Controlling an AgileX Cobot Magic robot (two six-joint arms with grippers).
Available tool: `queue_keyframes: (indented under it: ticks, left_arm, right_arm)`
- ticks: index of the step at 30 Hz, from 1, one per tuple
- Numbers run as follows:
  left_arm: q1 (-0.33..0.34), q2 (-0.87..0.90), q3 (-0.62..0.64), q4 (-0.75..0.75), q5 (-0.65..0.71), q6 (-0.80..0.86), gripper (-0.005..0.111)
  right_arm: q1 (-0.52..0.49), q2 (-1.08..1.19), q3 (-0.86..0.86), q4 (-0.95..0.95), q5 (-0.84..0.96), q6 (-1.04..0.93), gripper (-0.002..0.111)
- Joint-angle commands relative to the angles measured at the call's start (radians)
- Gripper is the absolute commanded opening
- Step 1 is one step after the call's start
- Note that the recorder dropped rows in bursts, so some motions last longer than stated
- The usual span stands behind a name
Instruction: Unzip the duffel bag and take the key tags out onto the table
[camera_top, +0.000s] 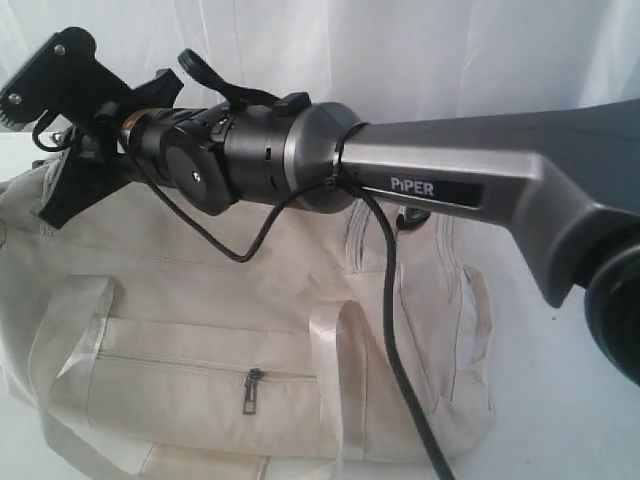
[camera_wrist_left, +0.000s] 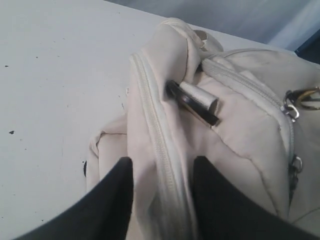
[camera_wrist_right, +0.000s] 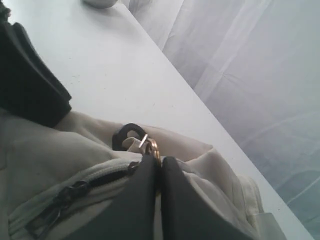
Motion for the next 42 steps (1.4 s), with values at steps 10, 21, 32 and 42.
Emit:
queue_keyframes:
  ticks: [10, 21, 32, 42]
  left_arm:
    - [0.003, -0.159, -0.002, -0.074, 0.013, 0.145, 0.060]
    - [-0.218, -0.260, 0.037, 0.000, 0.121, 0.270, 0.060]
    - [-0.221, -0.260, 0.050, 0.000, 0.257, 0.320, 0.060]
    - [-0.221, -0.257, 0.055, 0.000, 0.186, 0.246, 0.060]
  right_arm:
    - [-0.033, -0.017, -0.012, 0.000, 0.000, -0.012, 0.000]
    - [-0.033, -0.017, -0.012, 0.000, -0.008, -0.012, 0.000]
    - [-0.033, -0.022, -0.012, 0.000, -0.008, -0.012, 0.000]
    - [-0.033, -0.026, -0.012, 0.000, -0.015, -0.012, 0.000]
